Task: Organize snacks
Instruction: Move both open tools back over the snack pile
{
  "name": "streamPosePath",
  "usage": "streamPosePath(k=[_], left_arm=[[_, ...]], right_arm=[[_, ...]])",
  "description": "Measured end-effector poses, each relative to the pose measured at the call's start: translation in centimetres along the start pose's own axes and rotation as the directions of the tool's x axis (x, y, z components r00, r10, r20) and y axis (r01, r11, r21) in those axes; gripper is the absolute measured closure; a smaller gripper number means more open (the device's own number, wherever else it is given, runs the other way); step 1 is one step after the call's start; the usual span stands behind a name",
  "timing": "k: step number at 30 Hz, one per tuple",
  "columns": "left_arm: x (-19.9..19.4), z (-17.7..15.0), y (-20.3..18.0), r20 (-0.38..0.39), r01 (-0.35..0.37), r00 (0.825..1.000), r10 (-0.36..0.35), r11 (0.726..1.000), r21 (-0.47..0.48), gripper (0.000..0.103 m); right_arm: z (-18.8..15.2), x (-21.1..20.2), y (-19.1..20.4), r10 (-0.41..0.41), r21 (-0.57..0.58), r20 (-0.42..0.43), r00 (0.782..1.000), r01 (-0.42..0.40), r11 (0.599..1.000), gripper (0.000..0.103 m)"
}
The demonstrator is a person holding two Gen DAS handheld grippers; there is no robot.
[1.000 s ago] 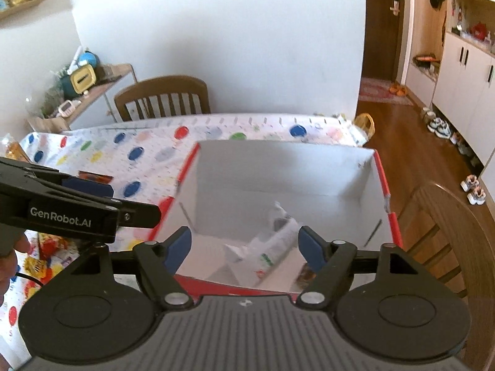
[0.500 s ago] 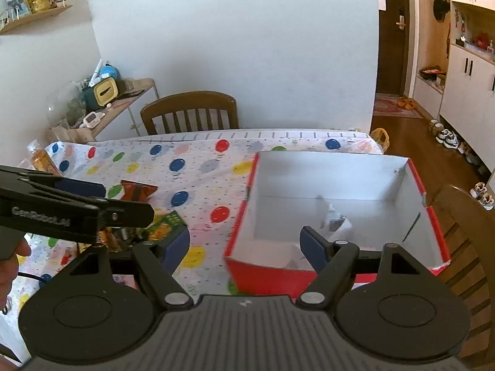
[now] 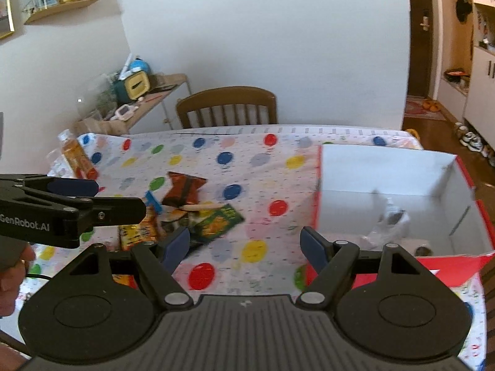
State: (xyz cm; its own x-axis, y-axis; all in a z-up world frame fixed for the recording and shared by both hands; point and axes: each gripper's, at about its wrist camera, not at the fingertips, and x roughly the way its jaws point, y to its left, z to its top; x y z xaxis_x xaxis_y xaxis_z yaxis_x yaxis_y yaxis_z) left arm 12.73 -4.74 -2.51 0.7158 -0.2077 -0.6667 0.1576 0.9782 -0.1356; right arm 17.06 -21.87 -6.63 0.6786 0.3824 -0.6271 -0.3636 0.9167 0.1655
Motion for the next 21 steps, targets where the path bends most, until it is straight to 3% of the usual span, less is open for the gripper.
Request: streamPosePath(k=[10, 14, 21], left_arm=[[-1.0, -2.6, 7.7, 0.003, -0.081, 0.997, 0.082, 0.988, -0.135, 0.0], [-0.6, -4.0, 11.6, -0.025, -0.152, 0.988, 0.15, 0.966, -0.207, 0.001], [0.5, -6.1, 17.2, -0.092, -0.282, 0.959, 0.266, 0.913, -0.295, 0.001]], right_arm=[[-1.5, 3.0, 3.8, 0.021, -0.056, -0.047, 0.999, -0.024, 0.998, 0.024], [-2.3, 4.9, 5.3, 0.047, -0.092, -0.083, 0.995, -0.054, 0.994, 0.024], [-3.6, 8.1, 7.5, 0.064, -0.173, -0.148, 0.987, -0.089, 0.981, 0.024]])
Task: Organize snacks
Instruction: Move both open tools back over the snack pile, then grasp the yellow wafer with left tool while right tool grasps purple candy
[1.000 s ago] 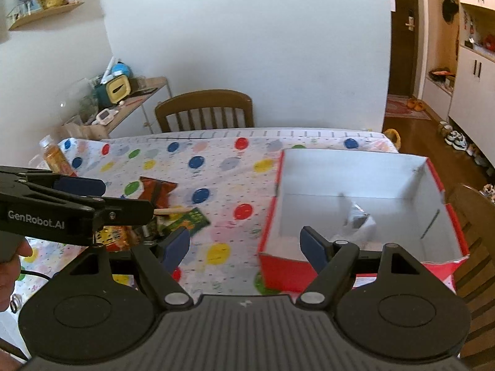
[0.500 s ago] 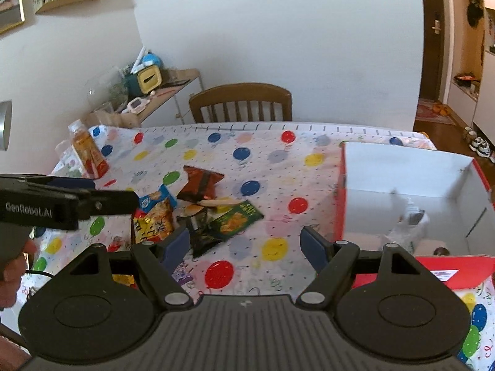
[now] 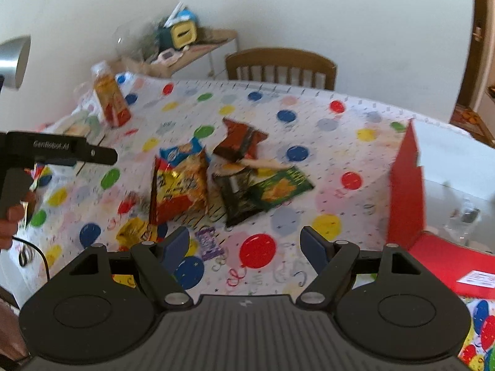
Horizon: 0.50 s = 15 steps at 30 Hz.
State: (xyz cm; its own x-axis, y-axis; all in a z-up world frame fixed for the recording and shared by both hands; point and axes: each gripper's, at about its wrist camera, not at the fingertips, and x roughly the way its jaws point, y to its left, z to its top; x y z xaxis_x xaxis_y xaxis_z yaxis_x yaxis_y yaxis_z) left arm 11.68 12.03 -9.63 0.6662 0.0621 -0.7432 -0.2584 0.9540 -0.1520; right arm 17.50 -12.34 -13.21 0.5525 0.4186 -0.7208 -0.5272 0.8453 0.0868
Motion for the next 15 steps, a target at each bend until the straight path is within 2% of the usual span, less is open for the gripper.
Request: streamPosePath(k=[2, 9, 15], left_arm=[[0.6, -0.2, 1.3, -0.018, -0.035, 0.999, 0.035, 0.999, -0.024, 0.001], [2.0, -2.2, 2.5, -0.072, -0.043, 0.997, 0.04, 0.999, -0.028, 0.003], [3.1, -3.8, 1.4, -0.108, -0.006, 0.994, 0.006, 1.0, -0.004, 0.006]], right_arm=[[0.0, 1.1, 0.5, 0.006, -0.019, -0.017, 1.0, -0.006, 1.0, 0.024], [-0.2, 4.9, 1.8, 0.027, -0.072, -0.067, 0.997, -0.031, 0.997, 0.025], [-0.5, 8.2, 2.7, 0.043, -0.098, -0.109, 0.993, -0.054, 0.994, 0.025]])
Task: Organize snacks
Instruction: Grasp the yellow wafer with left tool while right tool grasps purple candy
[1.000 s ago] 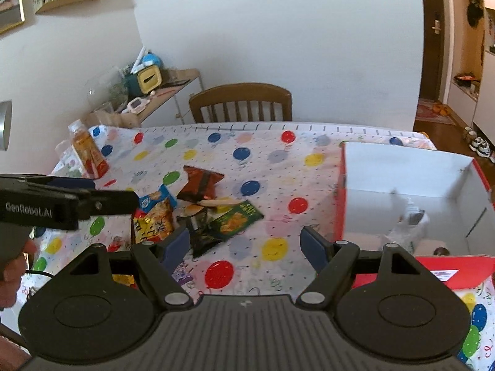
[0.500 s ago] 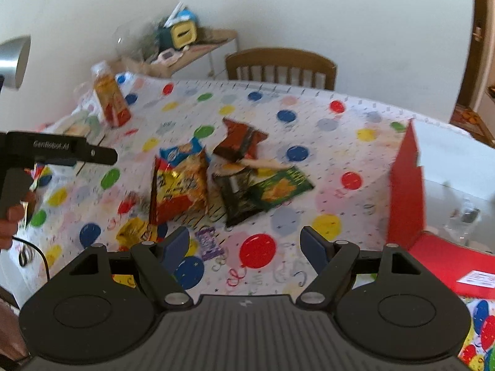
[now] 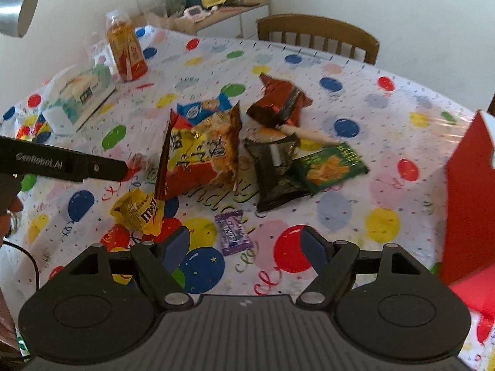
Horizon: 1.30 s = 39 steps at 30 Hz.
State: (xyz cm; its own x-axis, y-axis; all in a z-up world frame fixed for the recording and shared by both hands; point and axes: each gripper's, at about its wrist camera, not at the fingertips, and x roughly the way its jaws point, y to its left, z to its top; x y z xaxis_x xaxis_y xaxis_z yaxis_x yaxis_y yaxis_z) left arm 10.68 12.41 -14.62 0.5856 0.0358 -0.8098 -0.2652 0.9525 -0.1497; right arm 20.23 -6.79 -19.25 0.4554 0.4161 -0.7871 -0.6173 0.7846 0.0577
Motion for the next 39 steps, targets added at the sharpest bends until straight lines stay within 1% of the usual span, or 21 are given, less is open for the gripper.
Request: streamPosePath(k=[2, 4, 5, 7, 9, 11, 13, 14, 17, 18, 21, 22, 23, 25, 27, 30, 31, 32, 39], left_arm=[[0.5, -0.6, -0.6, -0.015, 0.02, 1.0, -0.02, 1.0, 0.014, 0.007], [1.0, -1.2, -1.3, -0.027, 0.034, 0.999, -0.033, 0.999, 0.03, 0.008], [1.4, -1.5, -1.6, -0.034, 0.04, 0.999, -0.038, 0.998, 0.043, 0.01], [2.0, -2.0, -2.2, -0.05, 0.05, 0.998, -0.046, 0.996, 0.069, 0.018], [2.7, -2.3, -2.5, -0.068, 0.05, 0.997, -0.045, 0.995, 0.082, 0.023], [3.2, -2.4, -2.5, -0.081, 0.06, 0.995, -0.054, 0.995, 0.075, 0.027], [3.5, -2.5, -2.5, -0.087, 0.071, 0.994, -0.065, 0.995, 0.07, 0.03], [3.6, -2.5, -2.6, -0.091, 0.075, 0.993, -0.068, 0.994, 0.073, 0.031], [3.9, -2.5, -2.8, -0.102, 0.088, 0.992, -0.08, 0.993, 0.075, 0.041], [4.0, -2.5, -2.8, -0.107, 0.093, 0.991, -0.085, 0.993, 0.07, 0.046], [4.1, -2.4, -2.7, -0.107, 0.099, 0.99, -0.093, 0.994, 0.053, 0.05], [4.1, -2.4, -2.6, -0.106, 0.101, 0.99, -0.095, 0.994, 0.046, 0.054], [4.1, -2.3, -2.5, -0.107, 0.103, 0.989, -0.099, 0.994, 0.038, 0.056], [4.1, -2.2, -2.2, -0.109, 0.105, 0.989, -0.102, 0.994, 0.021, 0.065], [4.0, -2.2, -1.9, -0.112, 0.117, 0.987, -0.116, 0.993, -0.003, 0.066], [3.9, -2.2, -1.9, -0.113, 0.116, 0.987, -0.116, 0.993, -0.011, 0.069], [3.9, -2.2, -1.8, -0.113, 0.116, 0.987, -0.117, 0.993, -0.013, 0.07], [3.9, -2.2, -1.8, -0.114, 0.116, 0.987, -0.117, 0.993, -0.017, 0.07], [3.2, -2.5, -1.8, -0.113, 0.12, 0.986, -0.122, 0.992, -0.029, 0.07]], right_arm=[[0.0, 0.8, 0.3, 0.01, -0.013, -0.005, 1.0, -0.01, 1.0, 0.025], [0.0, 1.5, 0.7, 0.023, -0.033, -0.015, 1.0, -0.023, 0.999, 0.033], [0.0, 2.0, 0.9, 0.022, -0.046, -0.023, 1.0, -0.023, 0.999, 0.034], [-0.1, 2.7, 1.2, 0.02, -0.067, -0.036, 0.999, -0.023, 0.997, 0.044], [-0.1, 3.3, 1.4, 0.017, -0.083, -0.043, 0.999, -0.021, 0.996, 0.049], [0.0, 3.6, 1.4, 0.02, -0.09, -0.043, 0.999, -0.024, 0.996, 0.053], [-0.1, 4.0, 1.6, 0.017, -0.097, -0.049, 0.999, -0.022, 0.995, 0.063], [-0.1, 4.1, 1.6, 0.016, -0.101, -0.051, 0.999, -0.021, 0.995, 0.064], [-0.1, 4.3, 1.7, 0.006, -0.111, -0.048, 0.999, -0.011, 0.994, 0.069], [-0.1, 4.3, 1.7, 0.006, -0.111, -0.046, 0.999, -0.011, 0.994, 0.07], [0.0, 4.5, 1.8, 0.004, -0.111, -0.044, 0.999, -0.009, 0.994, 0.071], [0.0, 4.5, 1.8, 0.003, -0.115, -0.043, 0.999, -0.008, 0.993, 0.077], [0.1, 4.5, 1.8, 0.004, -0.114, -0.042, 0.999, -0.008, 0.993, 0.077], [0.0, 4.4, 1.9, 0.002, -0.113, -0.04, 0.999, -0.006, 0.994, 0.078], [-0.1, 4.3, 1.9, 0.001, -0.104, -0.034, 0.999, -0.005, 0.995, 0.078], [-0.1, 3.8, 1.8, 0.002, -0.084, -0.026, 1.0, -0.005, 0.996, 0.078], [-0.2, 3.6, 1.7, 0.005, -0.078, -0.023, 1.0, -0.006, 0.997, 0.08], [-0.2, 3.4, 1.7, 0.007, -0.073, -0.022, 1.0, -0.008, 0.997, 0.084], [-0.6, 1.9, 1.8, 0.012, -0.051, -0.012, 1.0, -0.013, 0.999, 0.084]])
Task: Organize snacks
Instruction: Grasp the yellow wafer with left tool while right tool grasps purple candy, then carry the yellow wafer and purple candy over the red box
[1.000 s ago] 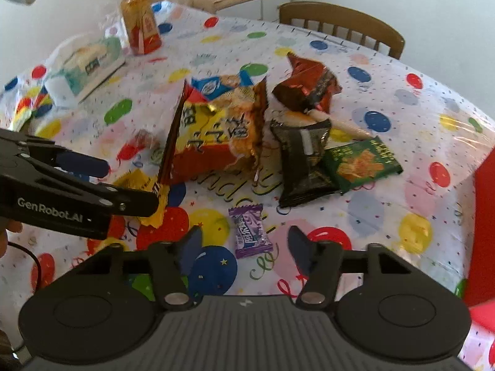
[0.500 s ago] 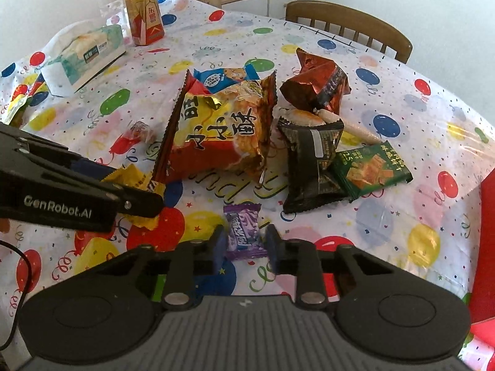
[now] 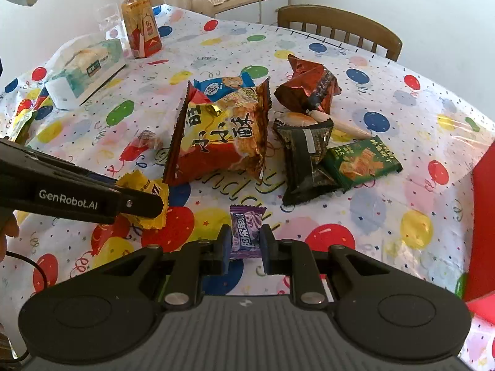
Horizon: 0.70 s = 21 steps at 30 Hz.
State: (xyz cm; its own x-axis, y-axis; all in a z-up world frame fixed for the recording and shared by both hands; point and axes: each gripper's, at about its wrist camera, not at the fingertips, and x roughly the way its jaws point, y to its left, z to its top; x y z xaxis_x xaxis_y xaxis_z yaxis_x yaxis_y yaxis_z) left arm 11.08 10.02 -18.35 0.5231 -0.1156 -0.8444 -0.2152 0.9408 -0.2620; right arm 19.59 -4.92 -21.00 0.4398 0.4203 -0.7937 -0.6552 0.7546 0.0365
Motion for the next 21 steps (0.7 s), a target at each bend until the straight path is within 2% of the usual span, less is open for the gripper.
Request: streamPosePath(k=[13, 21], left_arm=[[-3.1, -0.3, -2.5, 0.036, 0.027, 0.999, -0.028, 0.999, 0.035, 0.071], [-5.4, 0.6, -6.0, 0.082, 0.079, 0.993, -0.087, 0.992, 0.094, 0.071]], right_arm=[[-0.2, -5.6, -1.1, -0.02, 0.05, 0.075, 0.997, 0.016, 0.999, 0.084], [0.0, -10.3, -3.0, -0.068, 0.09, 0.135, 0.989, 0.057, 0.994, 0.084]])
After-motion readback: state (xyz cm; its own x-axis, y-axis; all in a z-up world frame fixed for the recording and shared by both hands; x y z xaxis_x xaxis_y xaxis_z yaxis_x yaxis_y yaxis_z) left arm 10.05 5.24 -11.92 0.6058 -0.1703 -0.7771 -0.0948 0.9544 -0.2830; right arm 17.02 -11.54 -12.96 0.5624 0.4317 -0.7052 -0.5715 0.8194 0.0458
